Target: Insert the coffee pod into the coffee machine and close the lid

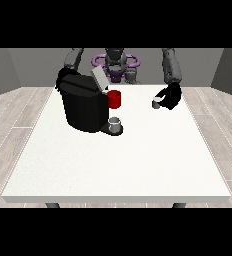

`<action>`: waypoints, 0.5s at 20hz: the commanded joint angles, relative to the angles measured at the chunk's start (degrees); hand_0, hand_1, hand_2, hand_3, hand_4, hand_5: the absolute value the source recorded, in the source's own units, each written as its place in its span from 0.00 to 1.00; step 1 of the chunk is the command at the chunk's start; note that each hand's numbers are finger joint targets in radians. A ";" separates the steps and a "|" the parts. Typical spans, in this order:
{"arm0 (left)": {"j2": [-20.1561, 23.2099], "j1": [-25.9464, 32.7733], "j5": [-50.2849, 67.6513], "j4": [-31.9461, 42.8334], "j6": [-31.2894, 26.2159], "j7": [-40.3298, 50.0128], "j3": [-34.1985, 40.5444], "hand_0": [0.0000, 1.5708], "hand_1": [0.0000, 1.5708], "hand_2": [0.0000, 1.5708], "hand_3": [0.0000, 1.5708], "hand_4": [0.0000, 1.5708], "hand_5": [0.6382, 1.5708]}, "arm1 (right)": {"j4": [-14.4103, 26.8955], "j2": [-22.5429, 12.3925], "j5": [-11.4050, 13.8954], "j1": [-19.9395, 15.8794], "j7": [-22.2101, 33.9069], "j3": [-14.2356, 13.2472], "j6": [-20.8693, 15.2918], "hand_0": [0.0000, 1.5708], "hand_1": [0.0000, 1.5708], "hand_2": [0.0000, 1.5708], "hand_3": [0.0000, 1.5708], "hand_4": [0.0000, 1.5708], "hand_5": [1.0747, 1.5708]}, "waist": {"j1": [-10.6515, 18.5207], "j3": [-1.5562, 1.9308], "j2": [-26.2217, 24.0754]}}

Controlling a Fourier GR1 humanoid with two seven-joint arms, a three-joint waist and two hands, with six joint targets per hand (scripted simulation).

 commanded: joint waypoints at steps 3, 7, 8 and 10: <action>-2.11 -1.03 -1.38 -4.33 -5.09 0.99 -2.68 0.84 0.84 0.88 0.86 0.37 1.00 | 5.16 0.33 -0.97 -0.44 1.52 -1.65 -1.01 0.00 0.00 0.00 0.00 0.29 1.00 | 2.88 0.00 -5.48; 0.82 -5.07 -0.16 -4.43 -9.96 1.79 -1.17 0.80 0.80 0.85 0.82 0.35 1.00 | 4.48 -1.43 -0.49 1.49 1.42 -0.23 2.01 0.00 0.00 0.00 0.00 0.31 1.00 | -0.13 -0.01 -6.19; -0.38 -8.49 -0.30 -6.16 -9.18 3.80 -0.99 0.79 0.79 0.84 0.82 0.36 1.00 | 7.96 0.07 -0.33 -1.14 -3.25 -1.25 0.27 0.00 0.00 0.00 0.00 0.30 1.00 | 0.87 0.01 -3.03; -0.65 -7.23 -1.16 -4.65 -7.30 3.75 -0.57 0.79 0.79 0.84 0.82 0.36 1.00 | 4.00 -2.36 -2.05 -2.45 1.63 -1.16 2.61 0.00 0.00 0.00 0.00 0.28 1.00 | -1.29 -0.01 -3.28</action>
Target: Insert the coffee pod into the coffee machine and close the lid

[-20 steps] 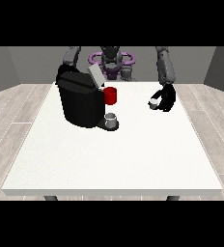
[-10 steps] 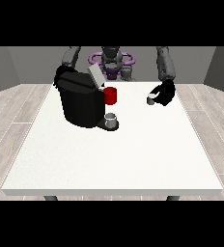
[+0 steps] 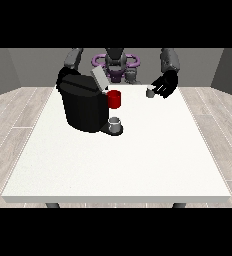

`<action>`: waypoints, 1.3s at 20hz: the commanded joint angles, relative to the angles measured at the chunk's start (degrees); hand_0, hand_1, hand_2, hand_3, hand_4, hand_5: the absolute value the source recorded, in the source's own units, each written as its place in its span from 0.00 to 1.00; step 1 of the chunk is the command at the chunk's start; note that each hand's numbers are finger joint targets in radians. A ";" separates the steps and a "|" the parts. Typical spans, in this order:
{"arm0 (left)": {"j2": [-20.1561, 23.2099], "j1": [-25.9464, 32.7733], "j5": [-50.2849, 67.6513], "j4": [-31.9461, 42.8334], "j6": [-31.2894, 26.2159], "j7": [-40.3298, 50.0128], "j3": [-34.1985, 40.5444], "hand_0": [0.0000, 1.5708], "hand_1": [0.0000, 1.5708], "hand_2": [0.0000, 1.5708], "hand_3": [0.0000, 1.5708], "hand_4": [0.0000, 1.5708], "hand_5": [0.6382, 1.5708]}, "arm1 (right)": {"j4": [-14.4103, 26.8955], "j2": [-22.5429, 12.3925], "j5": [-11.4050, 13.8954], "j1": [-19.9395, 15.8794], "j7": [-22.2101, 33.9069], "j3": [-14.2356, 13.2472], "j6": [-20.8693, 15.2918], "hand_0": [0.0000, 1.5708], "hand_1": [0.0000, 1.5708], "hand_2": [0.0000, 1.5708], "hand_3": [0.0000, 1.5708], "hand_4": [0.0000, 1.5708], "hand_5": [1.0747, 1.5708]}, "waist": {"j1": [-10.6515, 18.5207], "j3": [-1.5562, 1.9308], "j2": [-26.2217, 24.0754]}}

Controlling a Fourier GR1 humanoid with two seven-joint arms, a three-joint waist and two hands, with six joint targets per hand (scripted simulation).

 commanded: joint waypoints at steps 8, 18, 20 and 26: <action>-0.04 -9.55 0.80 -2.17 -6.15 8.12 2.34 0.80 0.80 0.85 0.82 0.34 1.00 | 1.52 -0.70 -1.27 -0.37 -2.61 0.52 3.26 0.00 0.00 0.00 0.00 0.30 1.00 | -2.71 -0.01 -0.21; 0.06 -19.84 0.60 -1.57 -5.51 13.70 4.68 0.80 0.80 0.82 0.78 0.30 1.00 | -0.62 1.11 1.41 -4.79 -1.97 2.93 0.02 0.00 0.00 0.00 0.00 0.31 1.00 | -6.74 -0.01 3.73; 2.62 -20.46 -0.04 0.34 -4.43 12.75 5.70 0.80 0.80 0.84 0.80 0.31 1.00 | -5.15 1.09 1.13 -6.32 4.88 4.58 0.42 0.00 0.00 0.00 0.00 0.32 1.00 | -9.55 -0.04 4.30; 1.15 -22.29 -1.22 0.18 -4.54 14.59 4.81 0.82 0.82 0.83 0.78 0.32 1.00 | -5.11 0.90 2.18 -6.50 4.58 3.87 -1.46 0.00 0.00 0.00 0.00 0.34 1.00 | -9.06 -0.02 4.81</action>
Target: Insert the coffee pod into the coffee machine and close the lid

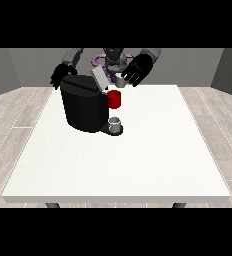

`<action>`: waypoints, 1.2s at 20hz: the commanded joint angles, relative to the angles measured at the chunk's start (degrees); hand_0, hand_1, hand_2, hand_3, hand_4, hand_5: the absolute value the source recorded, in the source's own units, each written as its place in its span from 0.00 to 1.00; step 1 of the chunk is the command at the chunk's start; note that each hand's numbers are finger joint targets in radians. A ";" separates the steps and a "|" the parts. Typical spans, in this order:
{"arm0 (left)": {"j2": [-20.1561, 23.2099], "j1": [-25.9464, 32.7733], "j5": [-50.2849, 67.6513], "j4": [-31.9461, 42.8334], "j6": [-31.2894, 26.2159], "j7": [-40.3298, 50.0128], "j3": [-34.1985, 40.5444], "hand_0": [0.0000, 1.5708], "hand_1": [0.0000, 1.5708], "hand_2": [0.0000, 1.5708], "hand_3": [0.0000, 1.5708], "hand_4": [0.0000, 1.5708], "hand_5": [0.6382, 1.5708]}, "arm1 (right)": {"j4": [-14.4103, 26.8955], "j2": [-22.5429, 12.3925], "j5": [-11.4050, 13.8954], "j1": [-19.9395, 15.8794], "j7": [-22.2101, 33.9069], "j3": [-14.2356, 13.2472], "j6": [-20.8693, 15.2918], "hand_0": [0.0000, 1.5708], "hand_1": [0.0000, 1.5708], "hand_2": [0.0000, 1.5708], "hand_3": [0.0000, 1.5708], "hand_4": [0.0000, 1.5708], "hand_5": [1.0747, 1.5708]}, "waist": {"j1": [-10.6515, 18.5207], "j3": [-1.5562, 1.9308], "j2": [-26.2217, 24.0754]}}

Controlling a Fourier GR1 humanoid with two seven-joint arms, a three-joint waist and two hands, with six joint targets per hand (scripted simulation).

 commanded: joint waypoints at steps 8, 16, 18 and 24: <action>1.52 -2.65 -0.40 1.79 -1.14 0.56 1.31 0.82 0.82 0.84 0.78 0.32 1.00 | -1.51 -0.92 -0.93 1.23 -2.68 -1.08 0.74 0.00 0.00 0.00 0.00 0.33 1.00 | -1.55 0.02 3.25; 0.07 -0.72 -2.47 2.36 1.63 -3.19 -0.10 0.77 0.77 0.80 0.76 0.32 1.00 | -5.86 -0.90 0.09 -0.03 3.16 0.53 -0.35 0.00 0.00 0.00 0.00 0.32 1.00 | -2.19 -0.02 3.00; -2.71 -1.56 -2.04 1.17 0.00 0.04 -0.69 0.75 0.75 0.80 0.75 0.31 1.00 | -1.40 -2.56 -2.23 -0.08 0.32 -3.70 0.45 0.00 0.00 0.00 0.00 0.33 1.00 | -0.06 0.02 2.13; -3.22 -1.88 -2.87 0.88 1.26 -1.60 -0.95 0.77 0.77 0.81 0.77 0.33 1.00 | -1.44 -1.83 -1.73 -1.07 -0.21 -3.08 -0.74 0.00 0.00 0.00 0.00 0.33 1.00 | 0.66 0.01 3.51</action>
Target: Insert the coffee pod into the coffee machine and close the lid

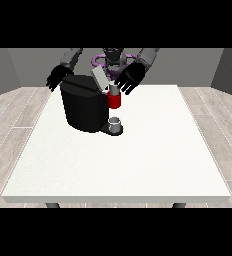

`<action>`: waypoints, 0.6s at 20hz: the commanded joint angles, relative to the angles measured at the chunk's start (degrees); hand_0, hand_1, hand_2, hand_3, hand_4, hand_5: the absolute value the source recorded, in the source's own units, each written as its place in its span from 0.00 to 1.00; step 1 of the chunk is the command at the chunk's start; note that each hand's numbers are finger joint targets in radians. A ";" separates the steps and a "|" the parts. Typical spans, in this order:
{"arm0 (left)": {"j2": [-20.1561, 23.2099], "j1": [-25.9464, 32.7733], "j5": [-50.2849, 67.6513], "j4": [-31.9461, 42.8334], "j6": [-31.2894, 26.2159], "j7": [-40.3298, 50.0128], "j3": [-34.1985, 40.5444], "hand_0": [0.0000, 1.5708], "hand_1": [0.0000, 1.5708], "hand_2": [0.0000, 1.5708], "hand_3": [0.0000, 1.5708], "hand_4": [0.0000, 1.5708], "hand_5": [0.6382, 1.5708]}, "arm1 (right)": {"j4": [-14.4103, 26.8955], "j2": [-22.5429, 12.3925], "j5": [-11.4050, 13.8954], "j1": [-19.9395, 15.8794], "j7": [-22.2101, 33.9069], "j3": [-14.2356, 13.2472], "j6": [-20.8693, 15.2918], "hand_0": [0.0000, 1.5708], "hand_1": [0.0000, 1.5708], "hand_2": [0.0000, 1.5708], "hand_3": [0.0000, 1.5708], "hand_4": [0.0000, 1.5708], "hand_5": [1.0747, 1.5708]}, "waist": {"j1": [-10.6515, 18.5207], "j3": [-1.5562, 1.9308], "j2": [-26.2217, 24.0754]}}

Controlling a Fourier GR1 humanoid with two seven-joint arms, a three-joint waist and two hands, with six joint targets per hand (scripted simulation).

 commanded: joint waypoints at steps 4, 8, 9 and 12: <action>-1.64 -0.04 -0.31 -0.29 -2.13 2.37 -0.57 0.75 0.75 0.79 0.76 0.31 1.00 | 2.57 -0.55 -1.65 0.66 -1.48 -2.40 0.41 0.00 0.00 0.00 0.00 0.29 1.00 | 1.91 0.02 -2.03; -0.01 1.17 -0.97 0.97 -0.34 -0.19 0.10 0.79 0.79 0.81 0.76 0.31 1.00 | -0.06 -1.03 -0.17 1.41 -1.01 -0.35 1.01 0.00 0.00 0.00 0.00 0.29 1.00 | 0.36 -0.01 0.06; 0.16 1.07 -0.43 0.86 0.18 -2.07 0.63 0.80 0.80 0.82 0.75 0.31 1.00 | 0.04 -1.74 -0.99 -1.28 -0.16 -1.59 1.00 0.00 0.00 0.00 0.00 0.28 1.00 | 0.81 -0.01 2.63; -1.80 0.76 -1.19 0.95 0.18 0.73 -0.11 0.78 0.78 0.81 0.74 0.31 1.00 | 0.68 0.71 0.98 1.15 -1.91 0.46 -0.92 0.00 0.00 0.00 0.00 0.26 1.00 | 0.37 0.00 0.91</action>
